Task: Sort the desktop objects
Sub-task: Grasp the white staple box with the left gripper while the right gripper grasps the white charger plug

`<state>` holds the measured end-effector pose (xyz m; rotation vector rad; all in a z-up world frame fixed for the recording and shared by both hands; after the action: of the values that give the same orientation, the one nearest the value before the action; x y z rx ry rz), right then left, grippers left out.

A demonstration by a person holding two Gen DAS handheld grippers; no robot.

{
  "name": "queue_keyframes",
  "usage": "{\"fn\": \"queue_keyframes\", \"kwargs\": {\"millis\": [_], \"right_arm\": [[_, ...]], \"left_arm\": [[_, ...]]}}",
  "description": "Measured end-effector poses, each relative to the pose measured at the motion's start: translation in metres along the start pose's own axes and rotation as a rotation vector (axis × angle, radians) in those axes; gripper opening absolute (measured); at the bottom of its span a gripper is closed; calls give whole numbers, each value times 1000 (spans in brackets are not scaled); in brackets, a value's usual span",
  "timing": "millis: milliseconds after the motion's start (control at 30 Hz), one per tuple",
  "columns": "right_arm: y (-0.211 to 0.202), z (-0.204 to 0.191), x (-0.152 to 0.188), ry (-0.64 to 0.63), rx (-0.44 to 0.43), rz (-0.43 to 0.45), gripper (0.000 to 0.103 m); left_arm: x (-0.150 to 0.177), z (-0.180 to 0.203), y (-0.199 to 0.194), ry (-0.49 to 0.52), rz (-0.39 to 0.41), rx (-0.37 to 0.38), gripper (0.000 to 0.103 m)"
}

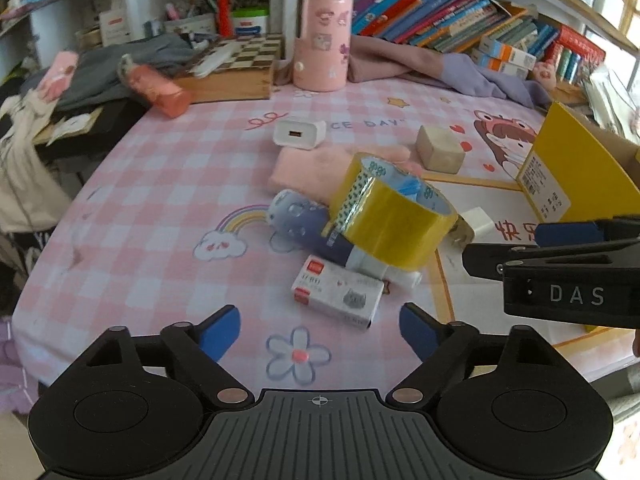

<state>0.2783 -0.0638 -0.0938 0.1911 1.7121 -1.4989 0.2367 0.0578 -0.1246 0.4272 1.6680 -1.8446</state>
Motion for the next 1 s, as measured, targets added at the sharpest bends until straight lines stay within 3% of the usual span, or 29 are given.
{"fn": "queue_keyframes", "kwargs": {"millis": [100, 300, 600, 800, 900, 1000], "right_arm": [[9, 1, -4, -16, 18, -18, 71], [30, 15, -7, -5, 56, -74, 71], [52, 23, -9, 11, 36, -123, 71], [63, 24, -10, 14, 23, -141, 70], [68, 26, -10, 24, 17, -150, 66], [71, 27, -9, 31, 6, -157, 51]], "left_arm": [[-6, 3, 9, 13, -15, 24, 87], [-5, 6, 29, 60, -70, 45, 74], [-7, 11, 38, 130, -96, 48, 72], [-5, 11, 37, 173, -95, 43, 66], [-8, 10, 37, 165, -89, 37, 56], [-10, 7, 37, 138, -98, 43, 55]]}}
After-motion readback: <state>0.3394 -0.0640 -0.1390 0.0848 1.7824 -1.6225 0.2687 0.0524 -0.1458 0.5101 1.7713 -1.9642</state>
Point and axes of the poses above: each gripper's, at about its wrist camera, not at the fingertips, and y roughly the way its jaws point, z to its right, x to its underside, the point moved 9 cm from there along y, roughly the way its jaws point, and after that the axes turned 10 degrees about -y, right-handed, at the moved point
